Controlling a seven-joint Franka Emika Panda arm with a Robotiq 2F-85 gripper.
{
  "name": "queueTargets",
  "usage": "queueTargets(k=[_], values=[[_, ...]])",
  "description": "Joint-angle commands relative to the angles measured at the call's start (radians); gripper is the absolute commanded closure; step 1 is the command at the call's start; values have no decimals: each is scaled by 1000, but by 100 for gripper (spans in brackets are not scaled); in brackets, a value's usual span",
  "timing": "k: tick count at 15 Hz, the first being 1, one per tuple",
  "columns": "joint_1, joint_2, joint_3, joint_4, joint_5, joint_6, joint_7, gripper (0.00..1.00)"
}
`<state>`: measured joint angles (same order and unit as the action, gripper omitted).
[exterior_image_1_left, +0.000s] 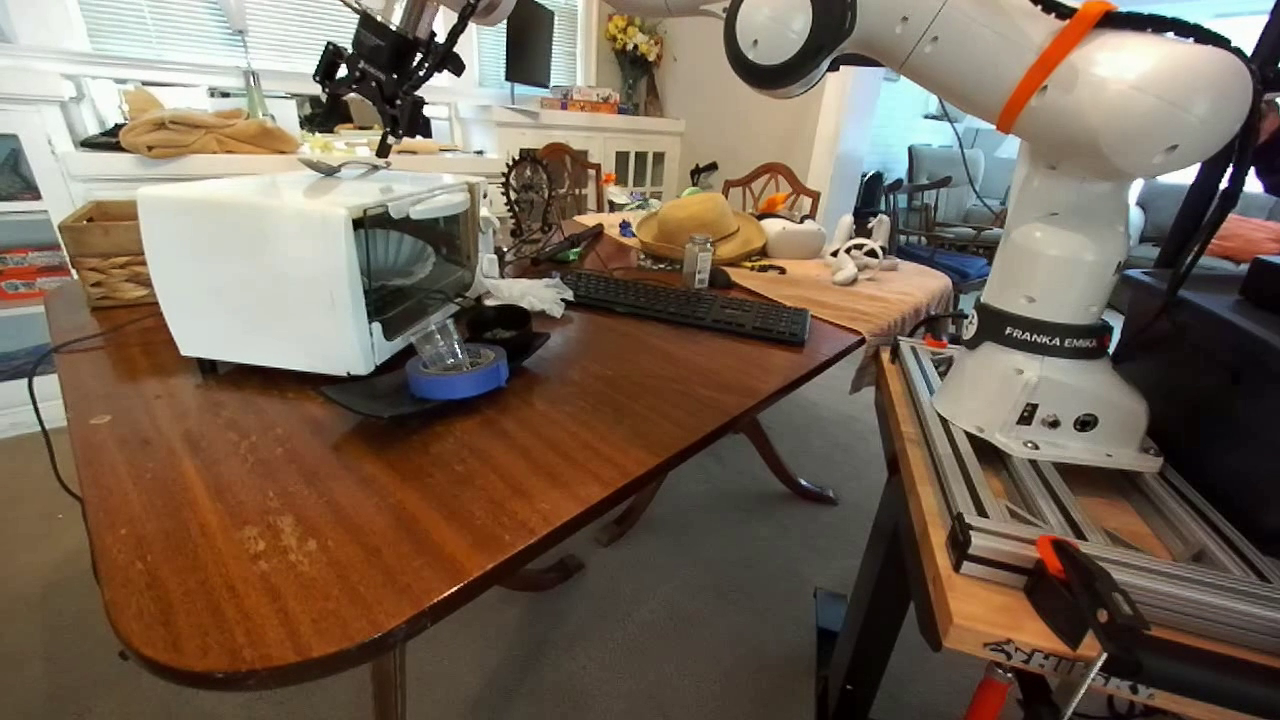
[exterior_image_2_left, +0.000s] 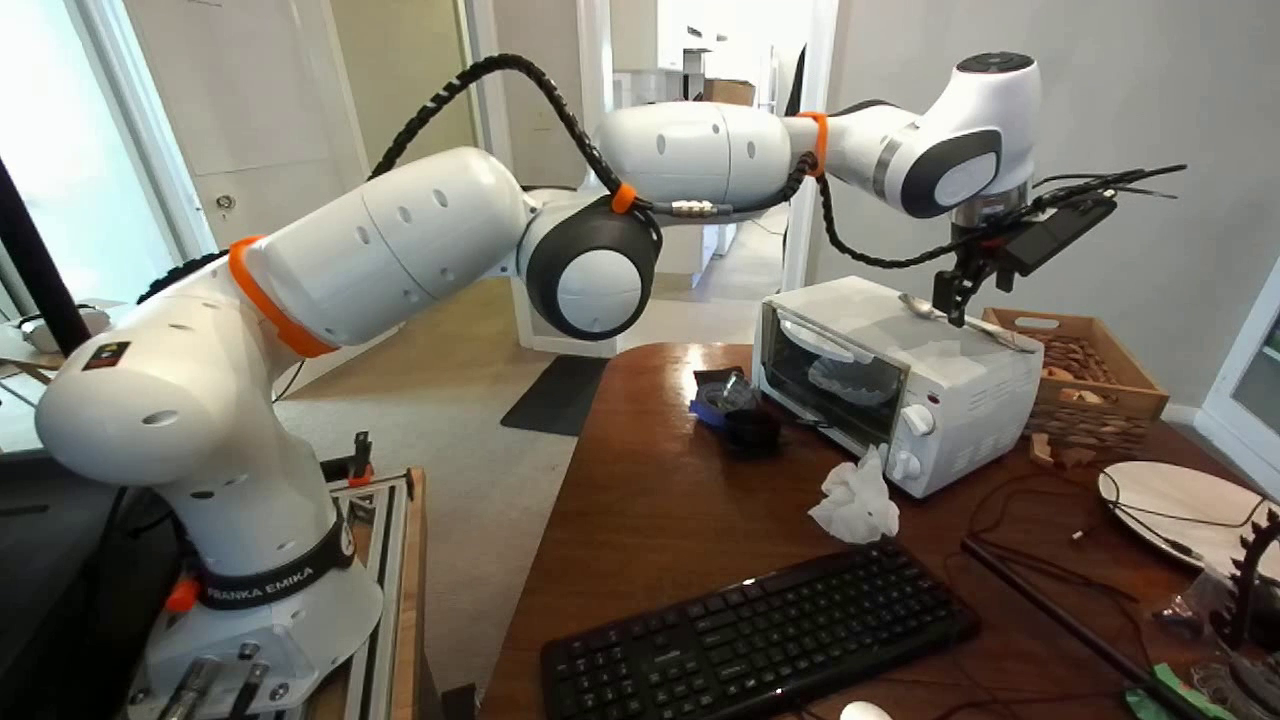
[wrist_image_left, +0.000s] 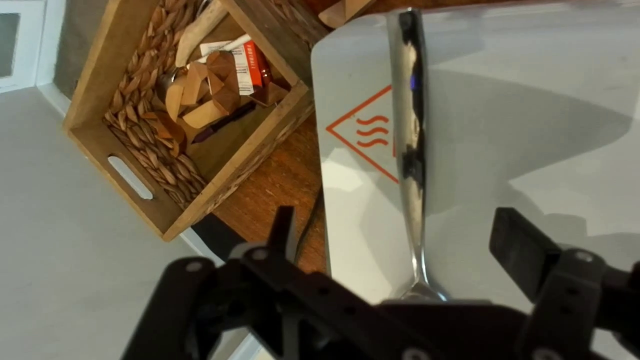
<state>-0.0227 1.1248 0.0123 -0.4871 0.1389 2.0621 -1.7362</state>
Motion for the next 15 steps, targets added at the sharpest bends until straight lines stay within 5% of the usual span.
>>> queueTargets(k=[1,10,15], values=[[14,17,-1,-7,-6,3,-6,0],[49,35,-31,0,-39,52,-13,10],[67,46,-51,-1,-59,101,-2,49]])
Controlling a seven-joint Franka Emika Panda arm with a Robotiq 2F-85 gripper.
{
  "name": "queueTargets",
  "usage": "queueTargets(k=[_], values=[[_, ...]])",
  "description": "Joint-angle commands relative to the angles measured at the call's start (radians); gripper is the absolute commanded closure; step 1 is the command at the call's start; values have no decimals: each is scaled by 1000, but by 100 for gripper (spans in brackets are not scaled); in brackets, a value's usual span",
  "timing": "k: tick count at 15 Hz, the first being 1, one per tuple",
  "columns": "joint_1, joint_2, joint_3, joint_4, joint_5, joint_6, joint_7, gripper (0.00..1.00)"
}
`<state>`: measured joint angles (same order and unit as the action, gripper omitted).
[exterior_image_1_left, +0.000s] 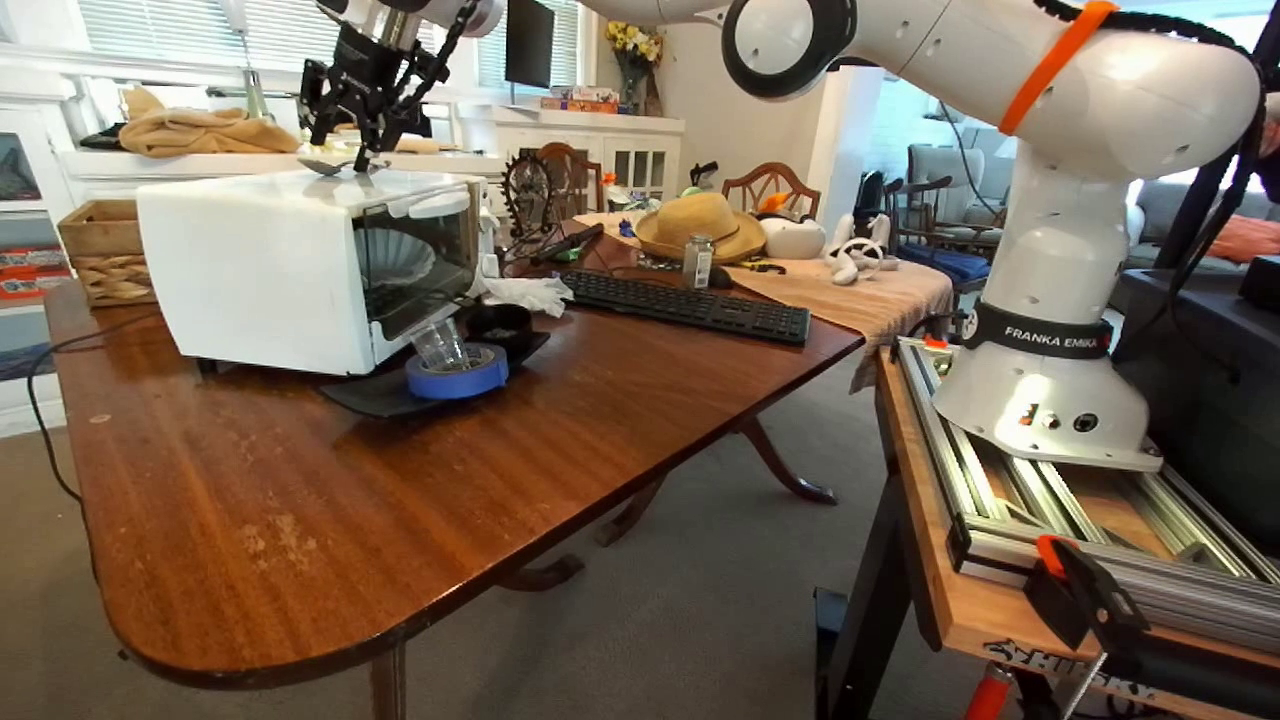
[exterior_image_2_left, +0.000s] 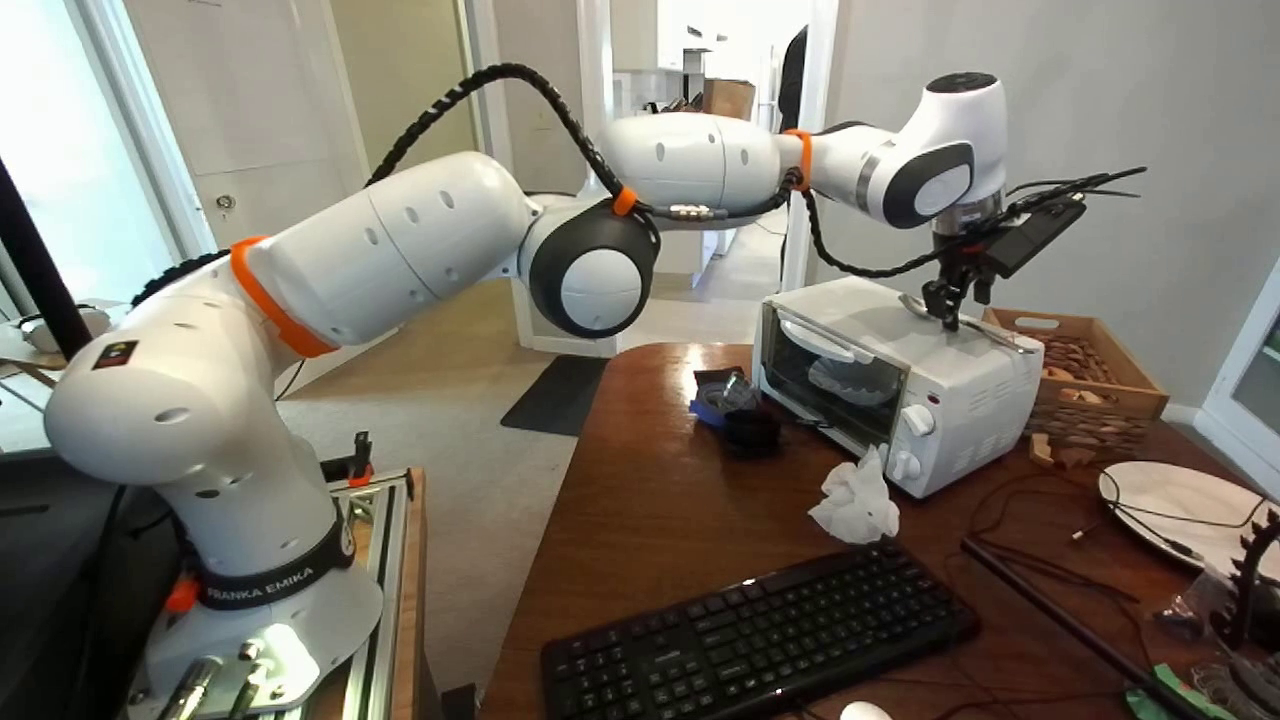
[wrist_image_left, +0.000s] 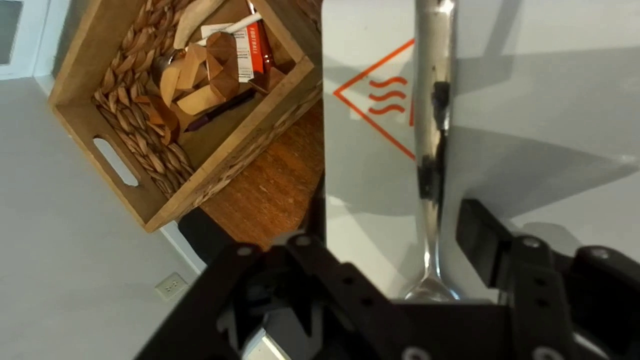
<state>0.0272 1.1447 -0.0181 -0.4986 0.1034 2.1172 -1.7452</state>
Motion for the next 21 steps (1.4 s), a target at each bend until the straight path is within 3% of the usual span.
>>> queueTargets(k=[1,2,6,14,21], values=[[19,27,-22,9,-23,48,7,58],[20,29,-23,9,-23,53,5,71],[23,33,-27,7,-19,59,9,99],[22,4,-35,-4,-16,57,70,99],[21,-38,-164,-34,-38,19,401,99]])
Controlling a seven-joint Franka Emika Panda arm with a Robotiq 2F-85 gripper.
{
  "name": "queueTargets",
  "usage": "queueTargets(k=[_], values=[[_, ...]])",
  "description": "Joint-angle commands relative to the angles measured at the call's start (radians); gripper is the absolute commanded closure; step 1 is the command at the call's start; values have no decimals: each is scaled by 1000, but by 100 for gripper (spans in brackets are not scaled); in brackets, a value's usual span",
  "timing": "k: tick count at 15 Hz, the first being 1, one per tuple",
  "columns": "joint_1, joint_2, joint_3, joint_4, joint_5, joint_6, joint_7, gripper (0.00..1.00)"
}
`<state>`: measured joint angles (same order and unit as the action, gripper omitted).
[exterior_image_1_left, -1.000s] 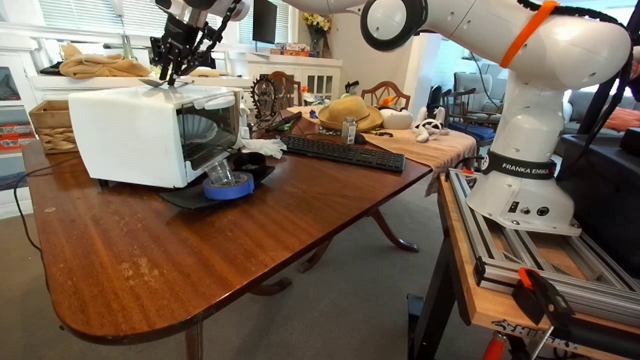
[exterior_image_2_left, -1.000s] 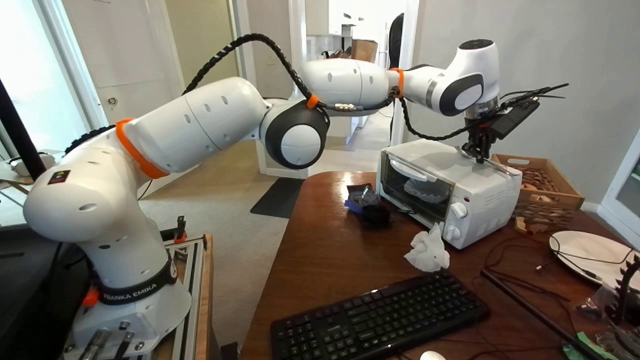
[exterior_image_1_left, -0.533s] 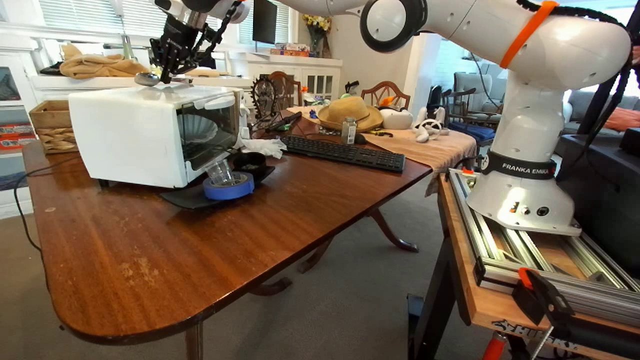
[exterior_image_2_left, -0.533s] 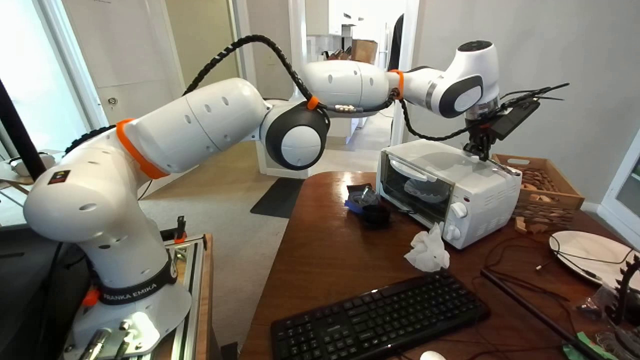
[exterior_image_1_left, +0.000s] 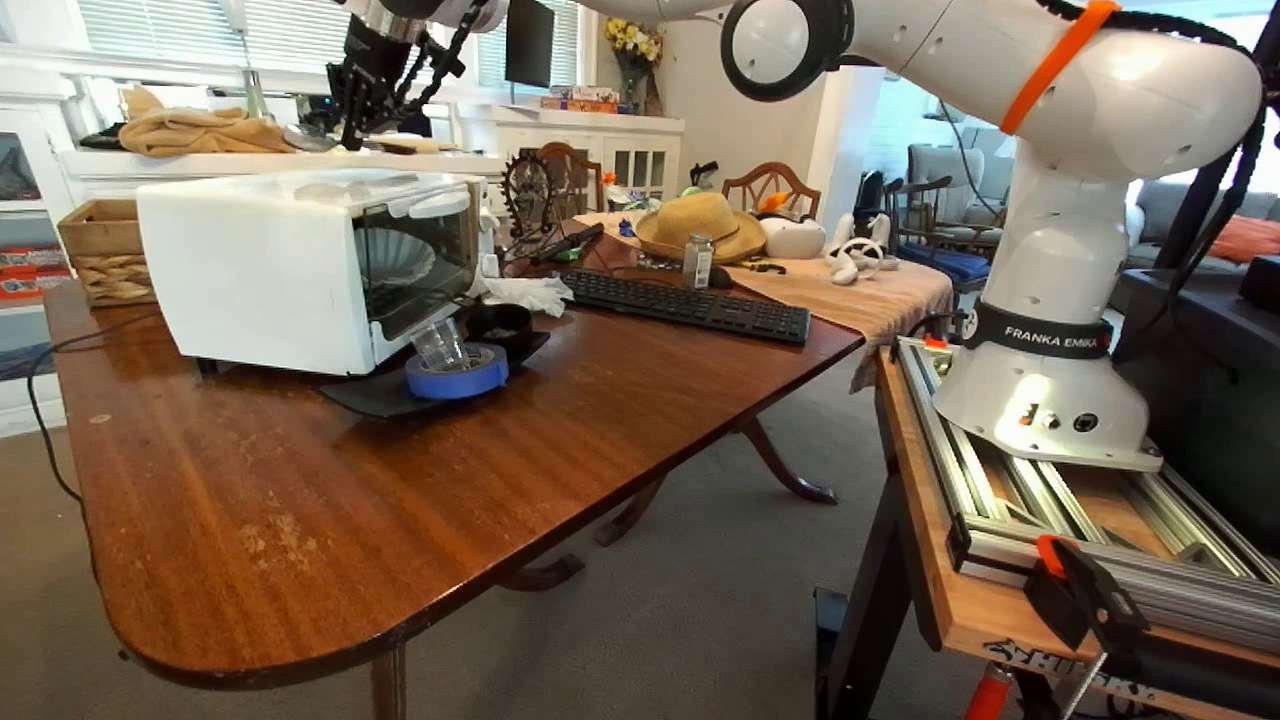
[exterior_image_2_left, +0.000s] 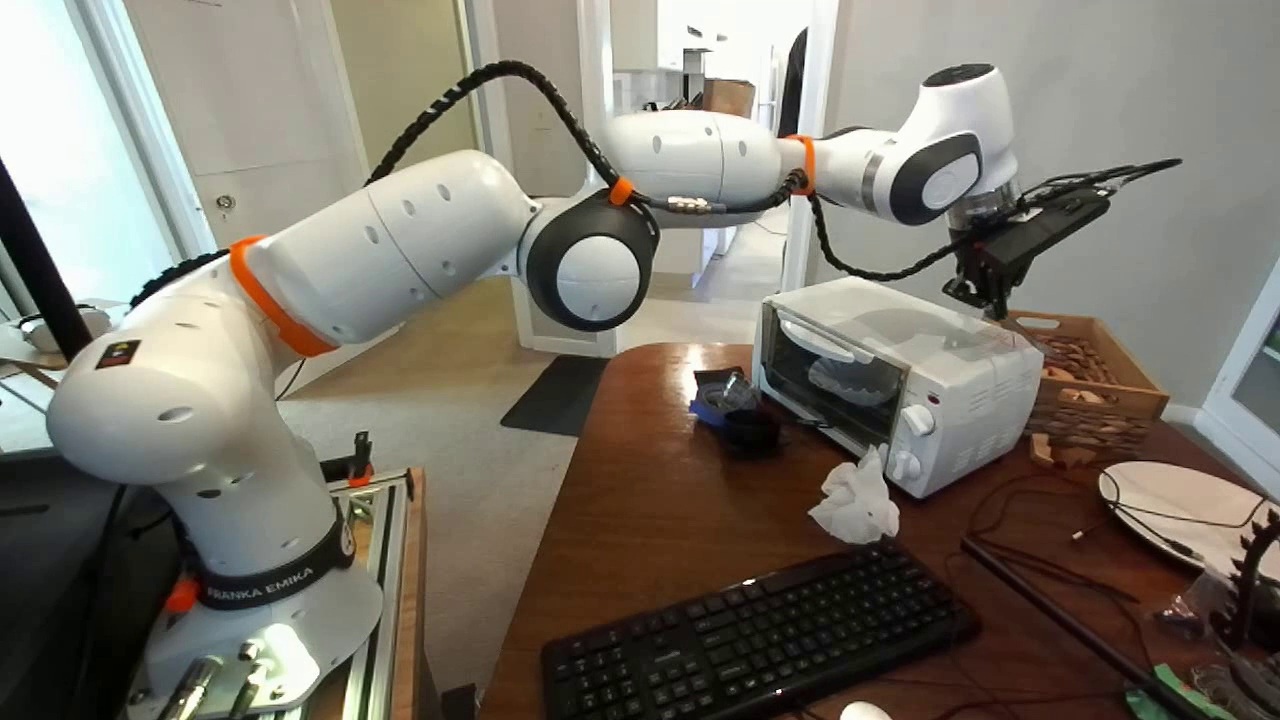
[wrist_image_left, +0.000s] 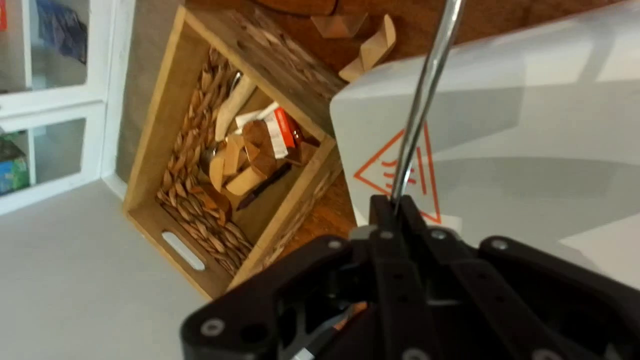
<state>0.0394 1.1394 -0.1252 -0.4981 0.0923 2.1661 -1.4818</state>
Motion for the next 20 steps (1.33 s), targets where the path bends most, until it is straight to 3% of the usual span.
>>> queueTargets(k=[1,4,7,16,19,20], values=[[9,-37,-77,-40,-25,-38,190,99],[10,-52,-108,-48,-8,-79,302,99],[-8,-69,-81,-43,28,-108,321,99],[-11,-164,-133,-99,18,-417,682,99],[-9,-198,-154,-143,20,-468,811,99],[-18,-203,-137,-154,34,-436,770,99]])
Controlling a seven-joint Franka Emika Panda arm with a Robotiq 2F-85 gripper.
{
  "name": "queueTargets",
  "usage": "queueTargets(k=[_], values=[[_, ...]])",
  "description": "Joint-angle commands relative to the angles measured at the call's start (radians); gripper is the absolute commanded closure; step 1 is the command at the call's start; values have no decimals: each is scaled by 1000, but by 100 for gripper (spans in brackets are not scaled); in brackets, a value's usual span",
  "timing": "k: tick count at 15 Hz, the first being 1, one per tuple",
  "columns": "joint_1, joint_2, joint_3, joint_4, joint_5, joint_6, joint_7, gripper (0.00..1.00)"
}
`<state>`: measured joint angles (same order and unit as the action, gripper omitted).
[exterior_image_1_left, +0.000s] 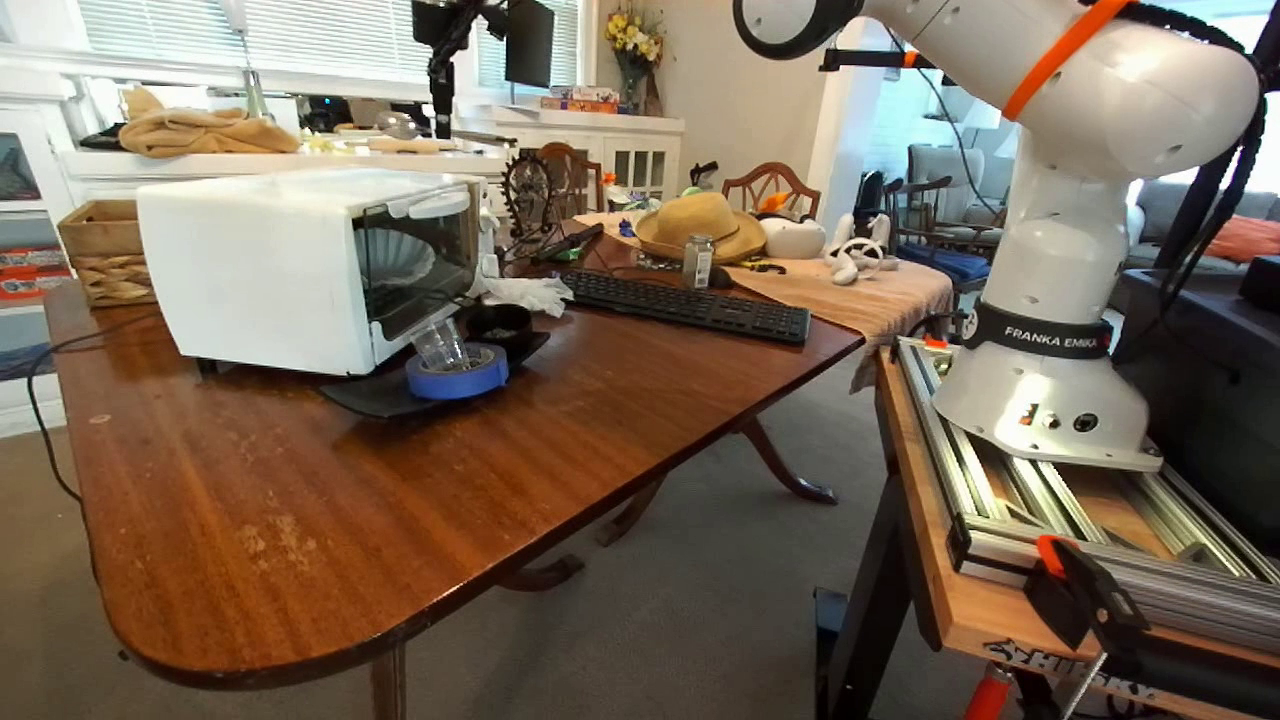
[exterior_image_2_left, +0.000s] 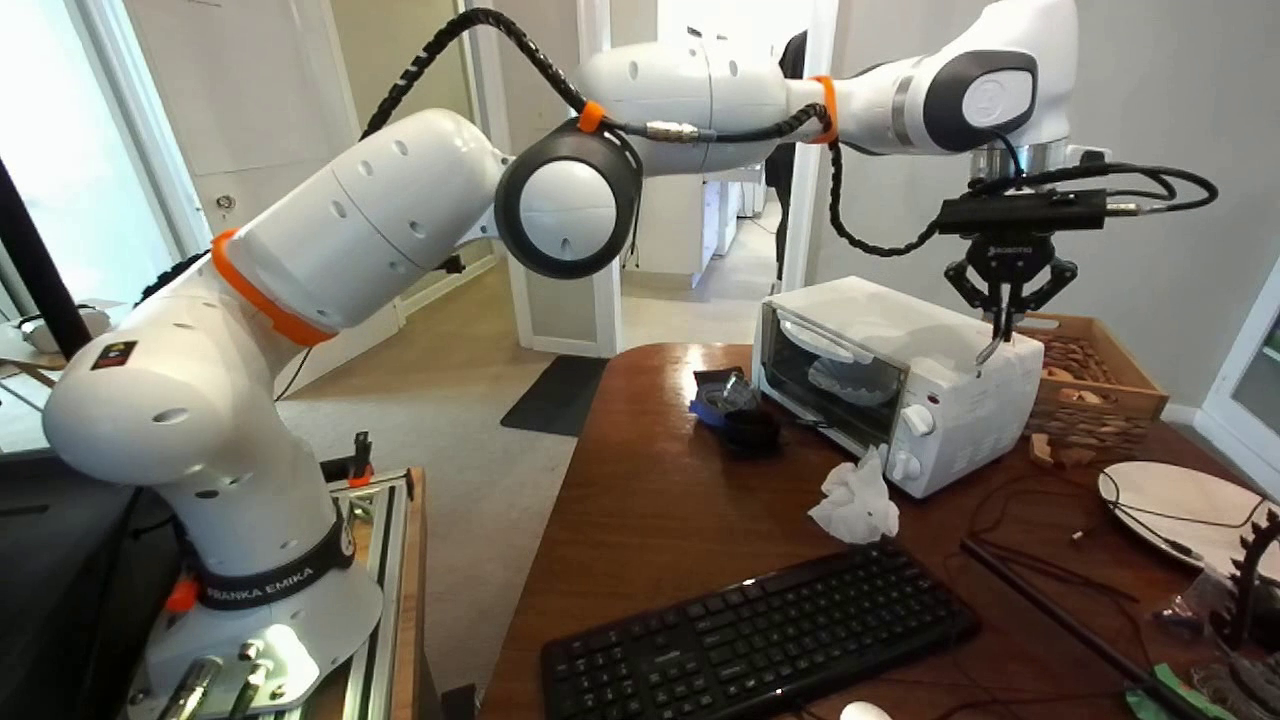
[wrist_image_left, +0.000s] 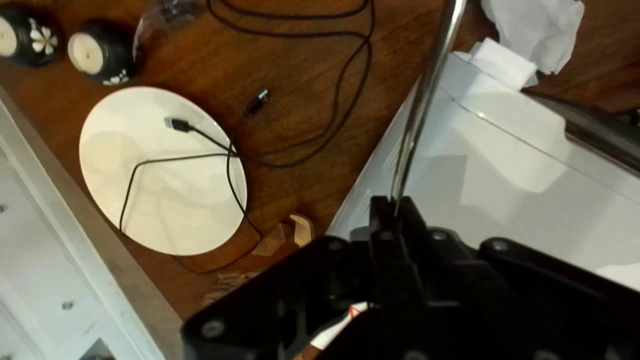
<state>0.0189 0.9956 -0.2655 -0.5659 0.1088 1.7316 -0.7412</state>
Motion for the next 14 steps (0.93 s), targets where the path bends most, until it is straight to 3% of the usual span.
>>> queueTargets(k=[1,8,14], values=[[-1,-9,-1,-13,1,-3,14,95],[-4,-25,-3,-46,-1,-3,14,99],[-126,-32,12,-172,49,1,-4,99]])
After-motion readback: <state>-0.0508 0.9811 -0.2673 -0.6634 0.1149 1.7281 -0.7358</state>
